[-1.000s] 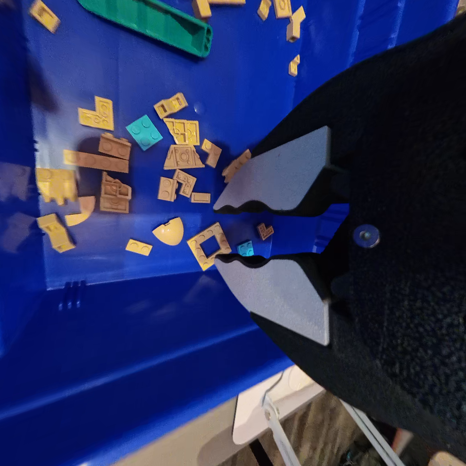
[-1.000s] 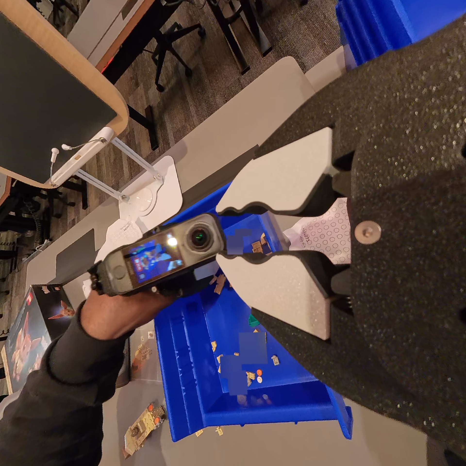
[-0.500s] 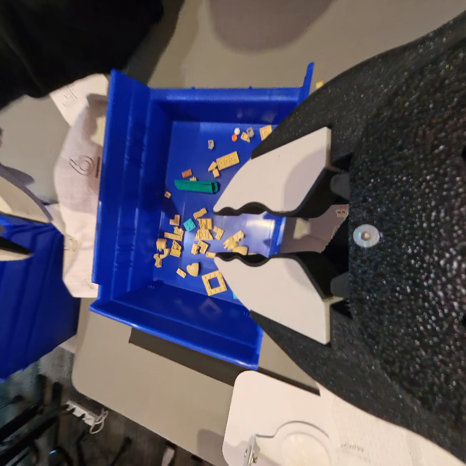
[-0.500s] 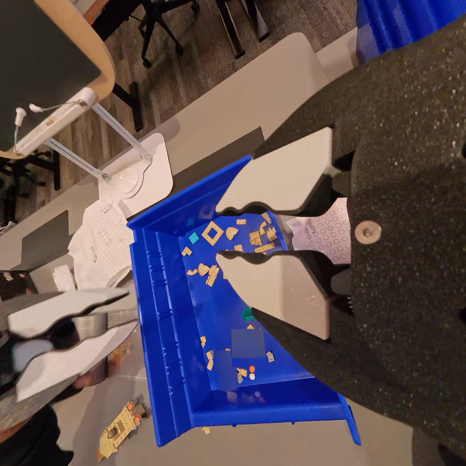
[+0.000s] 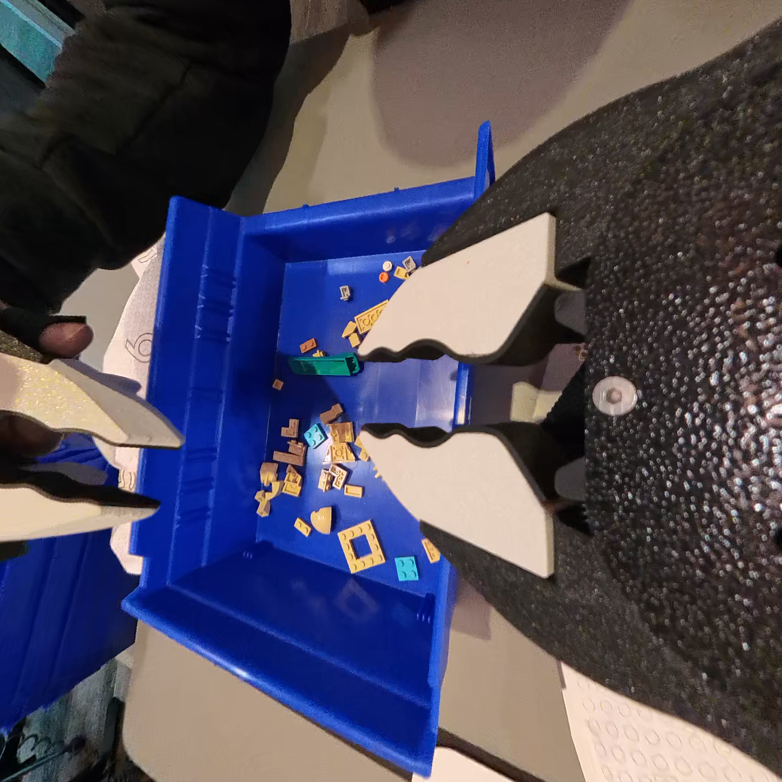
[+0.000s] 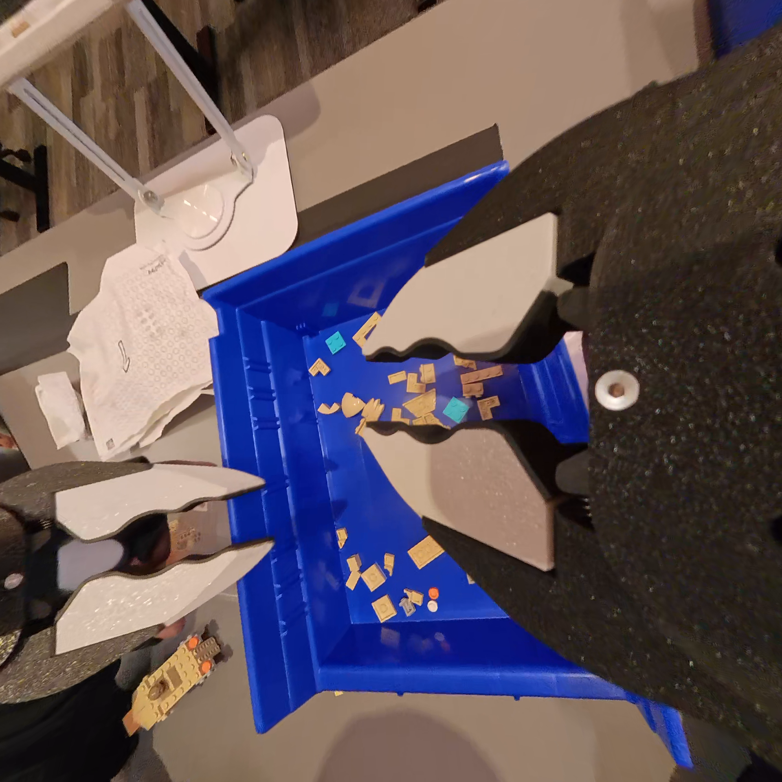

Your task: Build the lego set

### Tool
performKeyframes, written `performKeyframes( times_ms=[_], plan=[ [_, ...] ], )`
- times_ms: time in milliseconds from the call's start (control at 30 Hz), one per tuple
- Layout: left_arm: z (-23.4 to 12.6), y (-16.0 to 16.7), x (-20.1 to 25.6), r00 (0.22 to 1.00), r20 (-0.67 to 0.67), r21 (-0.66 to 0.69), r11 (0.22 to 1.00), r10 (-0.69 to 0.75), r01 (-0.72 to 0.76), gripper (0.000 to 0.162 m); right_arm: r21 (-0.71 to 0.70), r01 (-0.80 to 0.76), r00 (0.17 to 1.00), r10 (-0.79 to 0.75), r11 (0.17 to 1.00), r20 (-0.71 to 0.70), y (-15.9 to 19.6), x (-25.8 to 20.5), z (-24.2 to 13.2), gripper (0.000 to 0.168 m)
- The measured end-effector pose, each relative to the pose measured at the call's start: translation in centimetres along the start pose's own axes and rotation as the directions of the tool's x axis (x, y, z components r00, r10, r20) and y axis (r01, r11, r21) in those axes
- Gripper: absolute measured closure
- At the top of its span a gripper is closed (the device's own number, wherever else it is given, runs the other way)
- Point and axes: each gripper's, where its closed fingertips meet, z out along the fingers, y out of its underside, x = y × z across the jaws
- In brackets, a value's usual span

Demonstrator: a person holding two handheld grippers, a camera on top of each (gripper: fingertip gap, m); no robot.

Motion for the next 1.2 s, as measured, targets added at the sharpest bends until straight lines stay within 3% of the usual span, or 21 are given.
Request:
performKeyframes(
  times_ms=[167, 300, 400, 467, 633, 900, 967, 1067, 1200],
  plan=[
    [0.4, -0.1, -0.4, 0.999, 0.034, -0.002, 1.0, 0.011, -0.011, 0.135, -0.044, -0.017, 1.0, 0.018, 0.999, 0.019, 1.1, 0.1, 1.2, 0.141],
    [1.0, -2.2, 1.0, 0.961, 0.072, -0.14, 0.957, 0.267, -0.255, 0.139, -0.035, -0.045, 0.998, 0.044, 0.998, -0.038, 1.3, 1.3, -0.4, 0.141],
    [4.7, -2.5, 5.0, 0.913, -0.148, -0.275, 0.871, 0.38, -0.407, 0.144, 0.036, -0.082, 0.991, 0.086, 0.996, -0.104, 0.7, 2.4, -3.0, 0.141],
    [7.3, -0.3, 6.9, 0.881, -0.328, -0.397, 0.796, 0.341, -0.457, 0.148, 0.075, -0.095, 0.984, 0.105, 0.993, -0.145, 0.6, 2.9, -4.8, 0.142],
    [11.0, 3.6, 5.3, 0.921, -0.371, -0.633, 0.694, 0.115, -0.342, 0.155, 0.196, -0.113, 0.967, 0.153, 0.974, -0.202, 0.4, 3.8, -9.2, 0.143],
    [12.5, 4.9, 1.5, 0.959, -0.241, -0.755, 0.593, 0.147, -0.28, 0.153, 0.246, -0.093, 0.972, 0.142, 0.965, -0.186, -0.2, 3.7, -10.1, 0.144],
    [12.6, 4.6, 0.6, 0.962, -0.217, -0.748, 0.605, 0.164, -0.272, 0.15, 0.239, -0.083, 0.974, 0.13, 0.967, -0.186, -0.3, 3.5, -10.0, 0.144],
    [13.2, 3.2, 2.2, 0.952, -0.267, -0.668, 0.684, 0.148, -0.294, 0.149, 0.246, -0.072, 0.975, 0.12, 0.967, -0.185, -0.7, 3.2, -10.1, 0.144],
    [13.8, 3.5, 2.4, 0.929, -0.281, -0.659, 0.656, 0.24, -0.368, 0.148, 0.244, -0.064, 0.977, 0.11, 0.968, -0.18, -0.9, 2.9, -10.0, 0.144]
  ],
)
